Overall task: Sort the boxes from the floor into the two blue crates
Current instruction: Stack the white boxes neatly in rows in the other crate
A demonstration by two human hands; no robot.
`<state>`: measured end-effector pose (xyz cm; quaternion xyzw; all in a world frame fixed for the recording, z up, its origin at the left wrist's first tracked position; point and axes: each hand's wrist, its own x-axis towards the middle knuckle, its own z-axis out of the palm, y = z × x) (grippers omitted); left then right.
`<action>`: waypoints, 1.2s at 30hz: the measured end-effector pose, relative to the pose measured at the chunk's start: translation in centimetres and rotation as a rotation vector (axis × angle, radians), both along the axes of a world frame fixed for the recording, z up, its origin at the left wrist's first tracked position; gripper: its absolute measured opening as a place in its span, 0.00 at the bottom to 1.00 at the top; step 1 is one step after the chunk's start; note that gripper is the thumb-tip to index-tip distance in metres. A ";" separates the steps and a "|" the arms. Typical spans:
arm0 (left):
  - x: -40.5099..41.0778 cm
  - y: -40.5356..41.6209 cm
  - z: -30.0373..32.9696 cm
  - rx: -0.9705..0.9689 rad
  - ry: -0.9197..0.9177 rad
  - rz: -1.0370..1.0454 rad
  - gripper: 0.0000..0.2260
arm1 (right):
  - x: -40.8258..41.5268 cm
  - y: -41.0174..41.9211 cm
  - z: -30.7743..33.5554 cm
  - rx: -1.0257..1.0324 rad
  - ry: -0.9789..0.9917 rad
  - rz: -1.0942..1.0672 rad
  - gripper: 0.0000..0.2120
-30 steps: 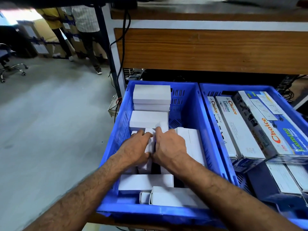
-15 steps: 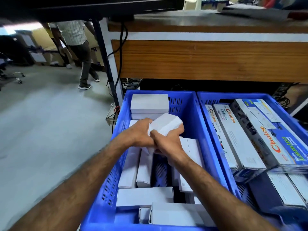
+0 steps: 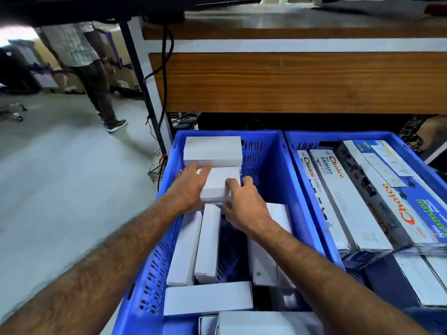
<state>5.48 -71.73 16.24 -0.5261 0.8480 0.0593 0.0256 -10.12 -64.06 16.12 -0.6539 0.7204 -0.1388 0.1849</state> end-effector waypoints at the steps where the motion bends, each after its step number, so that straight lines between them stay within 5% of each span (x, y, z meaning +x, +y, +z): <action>1: 0.0 0.1 -0.4 -0.018 -0.027 0.016 0.50 | 0.1 -0.2 -0.3 -0.011 0.022 0.008 0.25; 8: -0.6 1.6 0.2 -0.188 -0.226 0.133 0.45 | 0.8 -0.5 -1.7 -0.058 0.179 0.072 0.43; 13: -0.7 5.2 -0.1 -0.309 -0.144 0.113 0.33 | 1.5 1.4 -1.1 -0.188 0.256 0.146 0.47; 21: -1.1 9.4 -0.9 -0.231 -0.162 0.120 0.34 | 1.5 4.3 -1.0 -0.183 0.350 0.278 0.47; 26: -2.2 10.0 -1.7 0.060 -0.194 0.174 0.30 | 0.8 5.8 -0.3 -0.090 0.320 0.266 0.47; 36: -4.6 8.7 -3.2 0.038 -0.127 0.293 0.32 | -0.1 8.3 0.6 -0.026 0.198 0.229 0.43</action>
